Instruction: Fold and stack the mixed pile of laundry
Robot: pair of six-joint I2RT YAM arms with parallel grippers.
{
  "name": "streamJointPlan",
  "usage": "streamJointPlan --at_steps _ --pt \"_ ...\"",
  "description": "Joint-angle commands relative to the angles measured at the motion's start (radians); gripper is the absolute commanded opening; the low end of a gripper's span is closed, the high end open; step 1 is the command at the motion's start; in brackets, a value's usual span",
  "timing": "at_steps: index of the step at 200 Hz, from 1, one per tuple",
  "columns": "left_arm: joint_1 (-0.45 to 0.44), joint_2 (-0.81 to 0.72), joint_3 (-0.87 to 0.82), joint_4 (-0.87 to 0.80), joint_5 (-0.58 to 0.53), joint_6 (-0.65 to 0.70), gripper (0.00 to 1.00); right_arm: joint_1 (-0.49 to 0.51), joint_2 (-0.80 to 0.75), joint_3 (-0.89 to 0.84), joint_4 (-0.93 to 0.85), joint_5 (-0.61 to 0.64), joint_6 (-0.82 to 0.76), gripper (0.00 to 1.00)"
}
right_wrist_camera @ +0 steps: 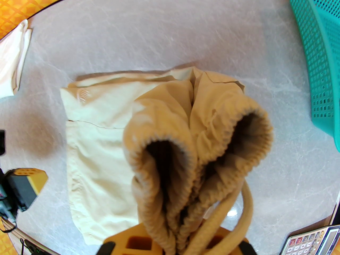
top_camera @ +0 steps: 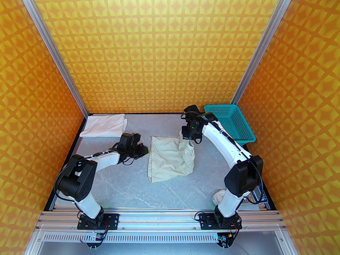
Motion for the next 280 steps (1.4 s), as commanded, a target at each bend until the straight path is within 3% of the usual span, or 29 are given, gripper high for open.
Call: streamJointPlan --at_steps 1,67,207,251,280 --pt "-0.004 -0.012 -0.051 -0.090 -0.053 0.085 0.03 0.041 0.032 0.059 -0.029 0.096 0.058 0.14" --pt "-0.120 0.106 -0.056 0.059 -0.033 0.008 0.02 0.170 0.138 0.127 -0.045 0.164 0.111 0.18" --pt "-0.118 0.112 -0.126 0.172 -0.025 -0.044 0.00 0.411 0.261 0.123 0.016 0.272 0.226 0.29" --pt "-0.115 0.108 -0.136 0.183 -0.026 -0.047 0.00 0.432 0.314 0.119 0.067 0.223 0.233 0.38" --pt "-0.110 0.109 -0.144 0.192 -0.025 -0.048 0.00 0.442 0.319 0.093 0.128 0.166 0.230 0.34"
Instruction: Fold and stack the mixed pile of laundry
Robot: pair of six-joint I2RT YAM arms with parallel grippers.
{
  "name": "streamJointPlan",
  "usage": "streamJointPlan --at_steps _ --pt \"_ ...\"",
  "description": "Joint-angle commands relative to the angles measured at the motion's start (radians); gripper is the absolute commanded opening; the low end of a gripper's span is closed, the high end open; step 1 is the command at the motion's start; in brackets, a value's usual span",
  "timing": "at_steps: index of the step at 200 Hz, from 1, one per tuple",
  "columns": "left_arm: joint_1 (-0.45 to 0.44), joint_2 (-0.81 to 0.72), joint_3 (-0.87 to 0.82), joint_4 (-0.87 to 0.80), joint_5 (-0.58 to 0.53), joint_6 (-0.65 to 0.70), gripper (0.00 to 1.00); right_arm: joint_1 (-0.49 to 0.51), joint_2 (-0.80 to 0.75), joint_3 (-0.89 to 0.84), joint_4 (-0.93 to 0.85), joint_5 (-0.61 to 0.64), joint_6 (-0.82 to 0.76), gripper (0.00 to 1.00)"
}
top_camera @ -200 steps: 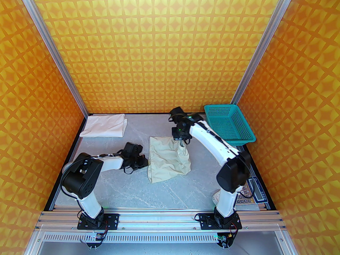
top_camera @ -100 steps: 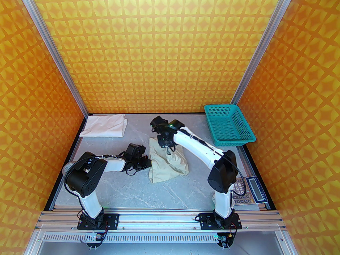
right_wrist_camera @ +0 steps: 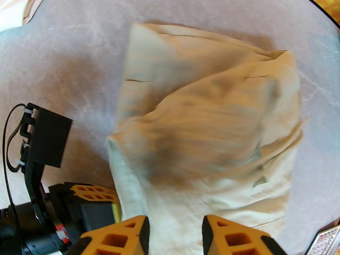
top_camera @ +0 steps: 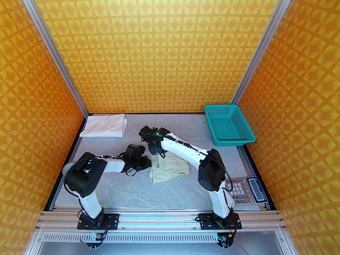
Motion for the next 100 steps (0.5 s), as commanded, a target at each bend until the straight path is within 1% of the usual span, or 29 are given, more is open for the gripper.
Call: streamJointPlan --at_steps 1,21,45,62,75,100 --pt "0.005 0.010 -0.026 0.009 -0.020 -0.007 0.00 0.007 0.012 -0.012 0.069 -0.047 0.014 0.34" --pt "0.010 0.011 -0.026 0.009 -0.019 -0.008 0.00 0.009 0.009 -0.022 0.079 -0.064 -0.002 0.34" --pt "0.014 -0.005 -0.028 -0.005 -0.020 -0.005 0.00 0.009 -0.042 -0.071 0.095 -0.069 -0.041 0.41" --pt "0.022 -0.031 -0.027 -0.037 -0.022 0.015 0.00 0.009 -0.101 -0.147 0.122 -0.115 -0.104 0.47" --pt "0.033 -0.057 -0.019 -0.077 -0.028 0.038 0.00 0.009 -0.141 -0.206 0.144 -0.184 -0.159 0.49" --pt "0.056 -0.096 -0.011 -0.130 -0.042 0.074 0.01 0.009 -0.240 -0.387 0.228 -0.250 -0.232 0.54"
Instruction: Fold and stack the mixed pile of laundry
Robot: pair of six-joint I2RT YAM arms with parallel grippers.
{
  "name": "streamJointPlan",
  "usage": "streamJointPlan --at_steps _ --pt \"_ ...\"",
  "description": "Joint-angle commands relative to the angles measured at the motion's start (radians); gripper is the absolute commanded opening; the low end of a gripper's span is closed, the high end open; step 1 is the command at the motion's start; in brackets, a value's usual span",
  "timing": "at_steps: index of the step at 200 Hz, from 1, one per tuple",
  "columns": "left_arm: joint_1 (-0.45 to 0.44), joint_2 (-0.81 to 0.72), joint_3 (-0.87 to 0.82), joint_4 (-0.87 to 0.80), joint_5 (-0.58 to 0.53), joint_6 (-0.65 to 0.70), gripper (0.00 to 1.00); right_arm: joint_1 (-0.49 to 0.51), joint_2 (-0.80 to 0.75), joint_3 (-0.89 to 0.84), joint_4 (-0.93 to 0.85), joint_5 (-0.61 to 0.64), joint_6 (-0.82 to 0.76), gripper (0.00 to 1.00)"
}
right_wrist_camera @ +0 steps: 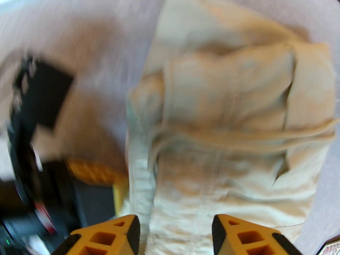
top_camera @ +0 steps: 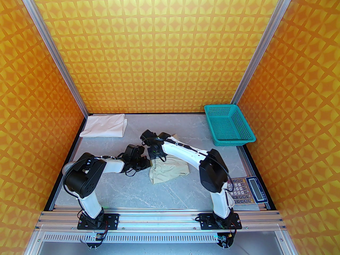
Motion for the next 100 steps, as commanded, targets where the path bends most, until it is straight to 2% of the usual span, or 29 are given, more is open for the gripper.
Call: streamJointPlan --at_steps 1,35,73,100 --pt "0.025 -0.059 -0.002 -0.082 -0.031 0.056 0.01 0.008 -0.118 -0.132 0.092 -0.105 -0.109 0.54" --pt "0.039 -0.028 0.020 -0.083 -0.033 0.067 0.01 0.018 -0.119 -0.213 0.144 -0.158 -0.125 0.60" --pt "0.039 0.019 0.055 -0.067 -0.032 0.058 0.01 0.040 -0.037 -0.173 0.166 -0.167 -0.089 0.61" --pt "0.039 0.033 0.059 -0.057 -0.032 0.053 0.01 0.045 0.048 -0.120 0.085 -0.031 -0.069 0.54"
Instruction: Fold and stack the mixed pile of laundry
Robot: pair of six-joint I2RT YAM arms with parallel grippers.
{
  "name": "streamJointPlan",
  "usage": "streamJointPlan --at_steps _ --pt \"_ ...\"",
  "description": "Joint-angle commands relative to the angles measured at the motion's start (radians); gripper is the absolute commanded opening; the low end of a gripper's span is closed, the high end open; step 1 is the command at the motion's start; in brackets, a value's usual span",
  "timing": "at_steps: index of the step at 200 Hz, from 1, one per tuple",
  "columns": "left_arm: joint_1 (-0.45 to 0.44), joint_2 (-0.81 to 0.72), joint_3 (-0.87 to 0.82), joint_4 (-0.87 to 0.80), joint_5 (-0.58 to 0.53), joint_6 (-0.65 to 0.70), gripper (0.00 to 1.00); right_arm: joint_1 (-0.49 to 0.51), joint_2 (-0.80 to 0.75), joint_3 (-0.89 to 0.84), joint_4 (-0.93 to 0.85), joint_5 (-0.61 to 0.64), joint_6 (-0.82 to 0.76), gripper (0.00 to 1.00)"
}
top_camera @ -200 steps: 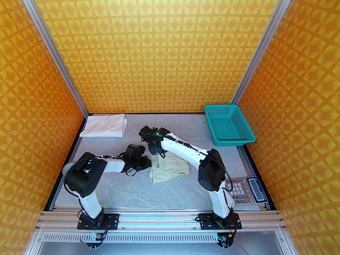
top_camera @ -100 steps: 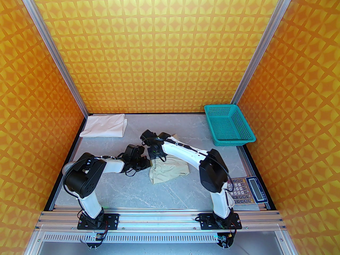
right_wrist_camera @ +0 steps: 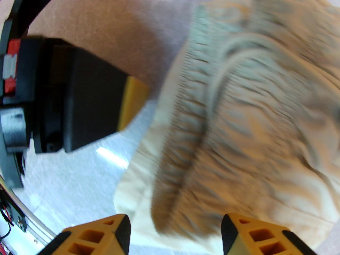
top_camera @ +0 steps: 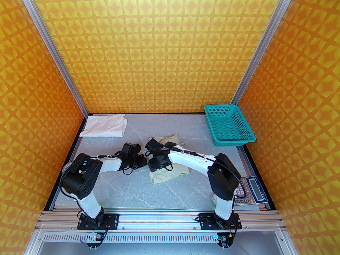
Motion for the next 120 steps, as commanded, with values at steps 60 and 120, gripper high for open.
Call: streamJointPlan --at_steps 60,120 --pt "0.004 0.053 0.048 0.015 -0.015 0.003 0.01 0.007 0.013 0.052 -0.087 0.210 0.019 0.15" --pt "0.005 0.062 0.063 0.023 -0.015 0.000 0.01 0.008 -0.049 0.076 -0.103 0.154 0.037 0.00"
